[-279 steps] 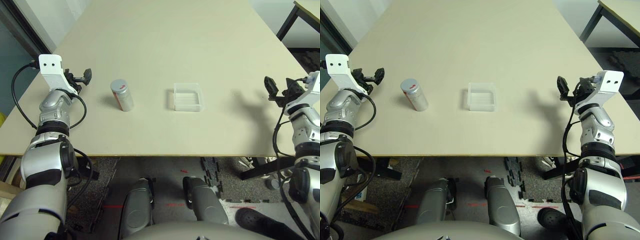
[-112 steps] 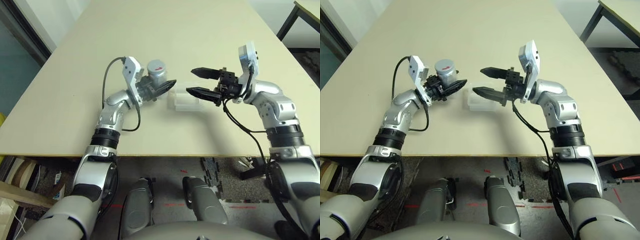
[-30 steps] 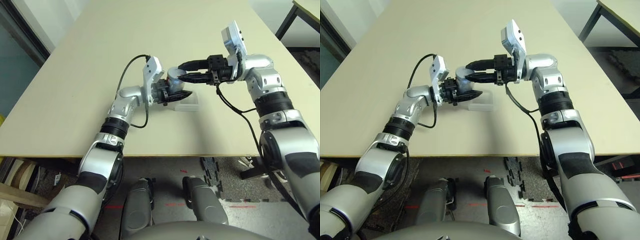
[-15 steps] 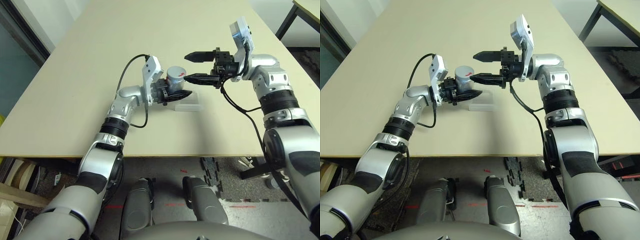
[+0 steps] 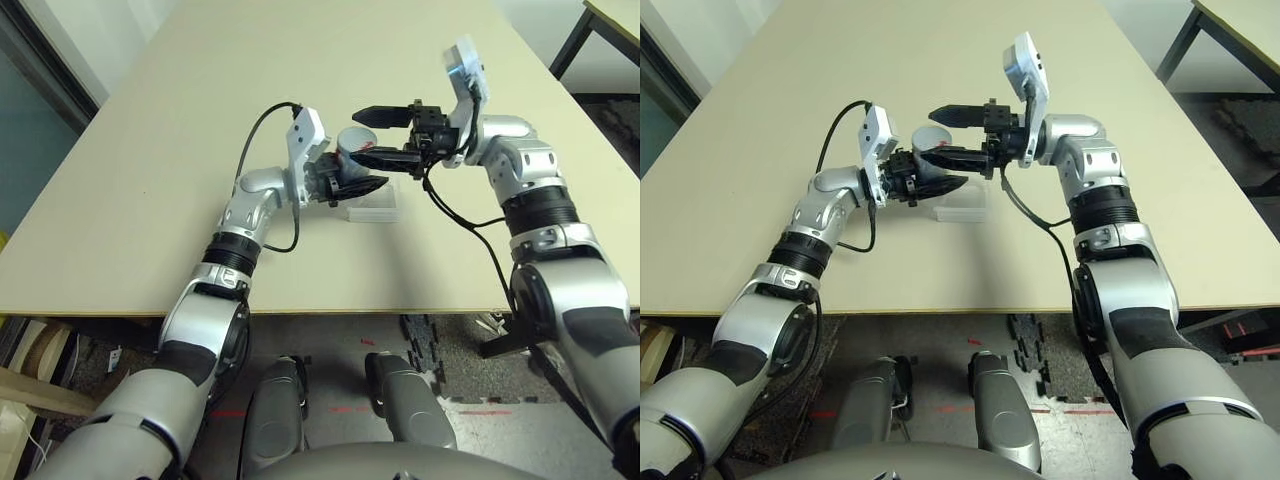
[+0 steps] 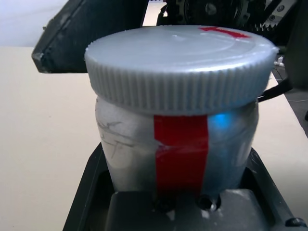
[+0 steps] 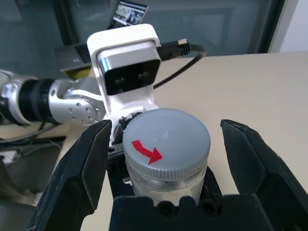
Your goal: Pour the medicine from the bottle into the box.
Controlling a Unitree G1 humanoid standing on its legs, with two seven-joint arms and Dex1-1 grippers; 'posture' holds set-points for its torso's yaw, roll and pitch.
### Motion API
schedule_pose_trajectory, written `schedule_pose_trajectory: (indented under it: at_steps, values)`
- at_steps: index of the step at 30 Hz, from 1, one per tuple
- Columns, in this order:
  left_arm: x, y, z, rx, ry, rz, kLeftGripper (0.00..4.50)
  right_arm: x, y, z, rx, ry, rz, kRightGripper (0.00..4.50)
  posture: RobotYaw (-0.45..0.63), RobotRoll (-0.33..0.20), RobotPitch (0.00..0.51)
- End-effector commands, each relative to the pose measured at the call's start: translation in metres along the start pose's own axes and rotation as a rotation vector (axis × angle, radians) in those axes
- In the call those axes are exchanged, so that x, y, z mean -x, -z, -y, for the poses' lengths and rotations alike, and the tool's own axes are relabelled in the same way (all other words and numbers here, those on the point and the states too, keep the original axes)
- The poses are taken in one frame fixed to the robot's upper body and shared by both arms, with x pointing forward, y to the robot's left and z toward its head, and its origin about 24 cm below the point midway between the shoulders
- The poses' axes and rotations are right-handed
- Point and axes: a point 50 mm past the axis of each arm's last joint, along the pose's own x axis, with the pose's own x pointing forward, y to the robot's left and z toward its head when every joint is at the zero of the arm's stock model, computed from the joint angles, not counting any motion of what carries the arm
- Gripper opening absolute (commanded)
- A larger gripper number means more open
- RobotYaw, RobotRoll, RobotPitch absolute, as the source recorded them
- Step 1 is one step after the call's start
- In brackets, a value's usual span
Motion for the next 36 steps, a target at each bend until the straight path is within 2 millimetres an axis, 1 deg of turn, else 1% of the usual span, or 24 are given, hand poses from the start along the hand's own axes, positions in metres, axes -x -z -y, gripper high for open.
schedule_pose_trajectory:
  at_steps: [1,6,13,20,28,36]
  values:
    - [-0.004,0.0,0.0,-0.008,0.005,-0.014,2.6,-0.004,0.004,0.001,0.017,0.019,-0.019,4.5,-0.21,0.0,0.12]
    - [-0.004,0.0,0.001,-0.006,0.01,-0.011,2.6,-0.004,0.003,0.007,0.026,0.08,-0.011,4.5,-0.21,0.0,0.121]
    - [-0.003,0.001,0.002,-0.001,0.014,-0.011,2.6,0.004,0.004,0.013,0.001,0.151,-0.009,4.5,-0.21,0.0,0.122]
    - [-0.002,0.002,0.003,0.005,0.017,-0.012,2.6,0.016,0.003,0.017,-0.026,0.203,-0.004,4.5,-0.22,0.0,0.124]
    - [-0.002,0.002,0.003,0.006,0.012,-0.007,2.6,0.037,0.003,0.019,-0.042,0.26,-0.033,4.5,-0.22,0.0,0.126]
    - [-0.001,0.002,0.003,0.011,0.008,-0.002,2.6,0.05,0.004,0.018,-0.07,0.288,-0.051,4.5,-0.21,0.0,0.128]
